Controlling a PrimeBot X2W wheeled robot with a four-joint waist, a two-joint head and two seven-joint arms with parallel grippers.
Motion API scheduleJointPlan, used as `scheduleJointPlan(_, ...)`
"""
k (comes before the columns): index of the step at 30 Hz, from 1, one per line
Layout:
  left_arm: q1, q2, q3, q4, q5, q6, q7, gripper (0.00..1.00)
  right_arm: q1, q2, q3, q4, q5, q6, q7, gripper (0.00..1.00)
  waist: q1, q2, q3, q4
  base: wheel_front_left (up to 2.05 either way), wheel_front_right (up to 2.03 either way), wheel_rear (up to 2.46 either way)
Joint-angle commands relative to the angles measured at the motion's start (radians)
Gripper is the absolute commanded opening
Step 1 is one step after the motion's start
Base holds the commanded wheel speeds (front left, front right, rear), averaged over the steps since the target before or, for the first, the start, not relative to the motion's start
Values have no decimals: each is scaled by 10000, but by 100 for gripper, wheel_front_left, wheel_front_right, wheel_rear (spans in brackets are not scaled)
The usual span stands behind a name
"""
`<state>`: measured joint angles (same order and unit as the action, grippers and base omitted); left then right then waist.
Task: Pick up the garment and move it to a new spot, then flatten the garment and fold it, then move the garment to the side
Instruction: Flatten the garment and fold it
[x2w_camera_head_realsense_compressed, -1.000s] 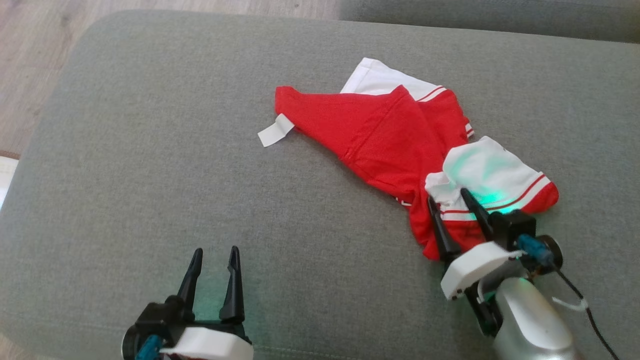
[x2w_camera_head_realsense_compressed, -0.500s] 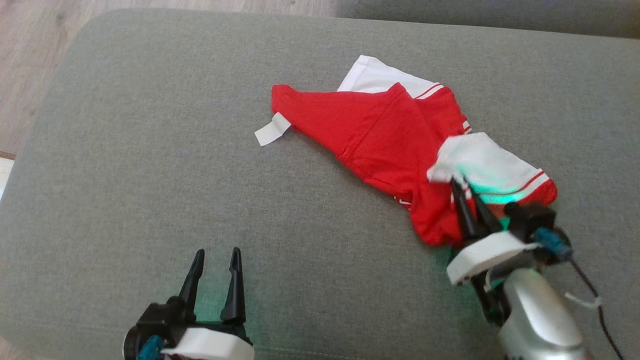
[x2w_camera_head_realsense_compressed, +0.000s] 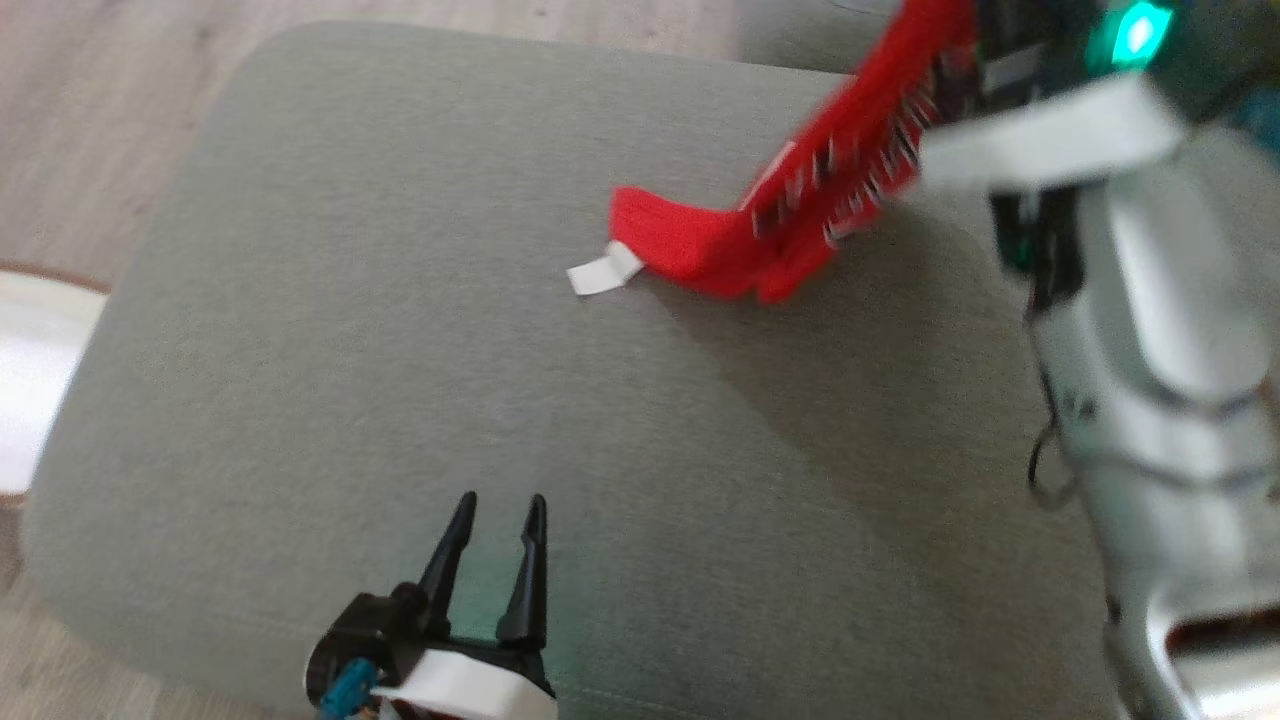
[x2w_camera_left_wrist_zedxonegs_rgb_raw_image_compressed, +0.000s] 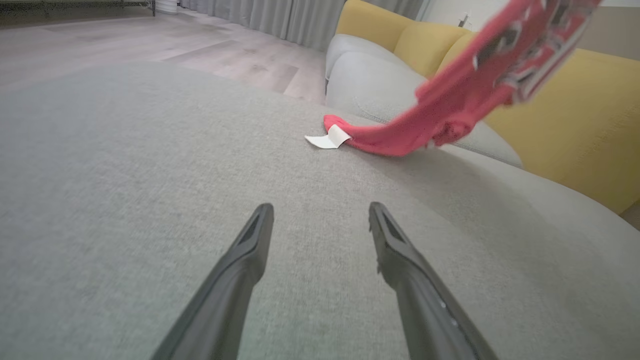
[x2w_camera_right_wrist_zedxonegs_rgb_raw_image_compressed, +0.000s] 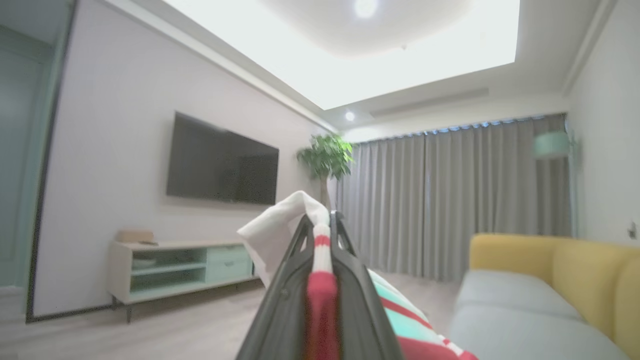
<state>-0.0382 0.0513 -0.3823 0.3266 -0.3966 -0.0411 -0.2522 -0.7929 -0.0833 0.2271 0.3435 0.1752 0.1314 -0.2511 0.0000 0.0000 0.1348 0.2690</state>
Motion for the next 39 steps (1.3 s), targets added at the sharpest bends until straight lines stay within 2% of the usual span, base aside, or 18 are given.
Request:
scheduleJointPlan(1,-233,-10,189,-153,-85,32,-95,100,-764,195,229,-250,145,-7,-106,0,0,0,-218,623,0,0,0)
scheduleJointPlan(5,-1,-10,106,4,-180,116,-95,100,-1810,296,-224,95,369,-7,-106,0,0,0,-282,938,0,0,0)
scheduleJointPlan(8,115,-11,159,27,-211,136,-95,100,-1705,315,-596,231,444,-7,-106,0,0,0,-266,943,0,0,0)
scheduleJointPlan(13,311,-11,431,-194,-288,196,-95,100,176,326,-2039,270,636,-7,-106,0,0,0,-44,411,0,0,0)
scheduleJointPlan(17,273,-11,575,-291,-158,149,-95,100,2460,327,-4174,617,779,-7,-106,0,0,0,204,-266,0,0,0)
scheduleJointPlan(18,220,-11,621,-313,-105,138,-95,100,2980,328,-4755,861,788,-7,-106,7,0,0,275,-444,0,0,0)
scheduleJointPlan(19,152,-11,658,-316,-63,130,-95,100,3438,328,-5276,1157,737,-7,-106,85,0,0,323,-592,0,0,0)
scheduleJointPlan(20,76,-11,697,-332,-6,117,-95,100,3812,328,-5787,1424,695,-7,-106,100,0,0,375,-746,0,0,0)
scheduleJointPlan(23,-163,-11,787,-332,141,75,-95,100,4561,329,-6752,1967,340,-7,-107,100,0,0,477,-1133,0,0,0)
scheduleJointPlan(26,-363,-11,866,-332,253,28,-95,100,4845,329,-6731,1965,307,-7,-107,100,0,0,501,-1449,0,0,0)
scheduleJointPlan(33,-708,-11,630,-371,150,-141,-95,100,5279,330,-5342,782,365,-7,-107,100,0,0,490,-1858,0,0,0)
scheduleJointPlan(39,-1435,-11,-479,-1,4,-445,-95,100,5749,330,-3679,-156,-565,-7,-107,100,0,0,630,-2139,0,0,0)
